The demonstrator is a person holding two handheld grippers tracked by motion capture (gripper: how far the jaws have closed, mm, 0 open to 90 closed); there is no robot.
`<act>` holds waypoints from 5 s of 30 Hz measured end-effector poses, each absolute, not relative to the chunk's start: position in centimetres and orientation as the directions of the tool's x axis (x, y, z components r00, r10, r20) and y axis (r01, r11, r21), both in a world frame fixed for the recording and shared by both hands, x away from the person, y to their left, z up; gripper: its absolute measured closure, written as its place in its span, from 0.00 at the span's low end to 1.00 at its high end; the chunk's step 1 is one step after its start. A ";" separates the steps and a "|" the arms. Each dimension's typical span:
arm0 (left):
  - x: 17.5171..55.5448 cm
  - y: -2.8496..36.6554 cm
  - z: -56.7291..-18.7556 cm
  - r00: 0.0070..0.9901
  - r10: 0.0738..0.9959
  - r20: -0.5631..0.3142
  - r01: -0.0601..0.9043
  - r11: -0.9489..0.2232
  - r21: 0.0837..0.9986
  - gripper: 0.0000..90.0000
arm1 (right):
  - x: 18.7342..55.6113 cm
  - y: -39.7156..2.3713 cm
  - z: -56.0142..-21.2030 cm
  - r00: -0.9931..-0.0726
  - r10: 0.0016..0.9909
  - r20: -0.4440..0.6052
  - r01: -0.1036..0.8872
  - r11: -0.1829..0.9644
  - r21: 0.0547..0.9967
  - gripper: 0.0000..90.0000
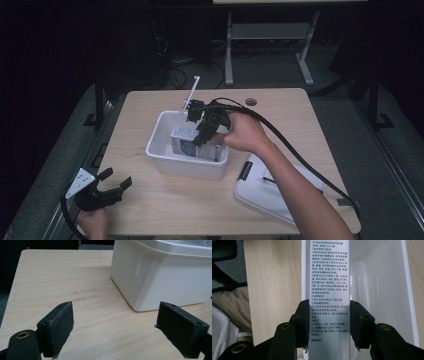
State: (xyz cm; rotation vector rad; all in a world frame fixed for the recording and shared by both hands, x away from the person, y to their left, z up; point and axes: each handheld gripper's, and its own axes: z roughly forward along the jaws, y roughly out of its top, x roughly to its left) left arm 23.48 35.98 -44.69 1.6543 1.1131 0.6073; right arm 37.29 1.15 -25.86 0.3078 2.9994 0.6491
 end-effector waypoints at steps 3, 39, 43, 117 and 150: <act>23.5 36.0 -44.7 0.449 0.885 -0.120 0.377 -0.066 0.924 0.15 | 37.4 1.3 -26.2 -0.979 0.202 -0.016 0.178 0.895 0.410 0.61; 23.4 36.1 -44.6 0.449 0.885 -0.122 0.372 -0.061 0.926 0.15 | 38.7 2.3 -30.5 -0.979 0.200 0.022 0.195 0.915 0.352 0.61; 23.3 36.2 -44.6 0.449 0.885 -0.124 0.370 -0.058 0.927 0.15 | 38.7 2.5 -31.0 -0.980 0.198 0.027 0.195 0.920 0.339 0.61; 23.2 36.3 -44.5 0.447 0.885 -0.126 0.363 -0.050 0.930 0.15 | 39.9 3.7 -36.4 -0.975 0.194 0.112 0.217 0.939 0.266 0.59; 23.3 36.1 -44.5 0.452 0.884 -0.124 0.365 -0.056 0.929 0.15 | 39.3 1.1 -33.0 -0.970 0.228 0.081 0.242 0.908 0.343 0.59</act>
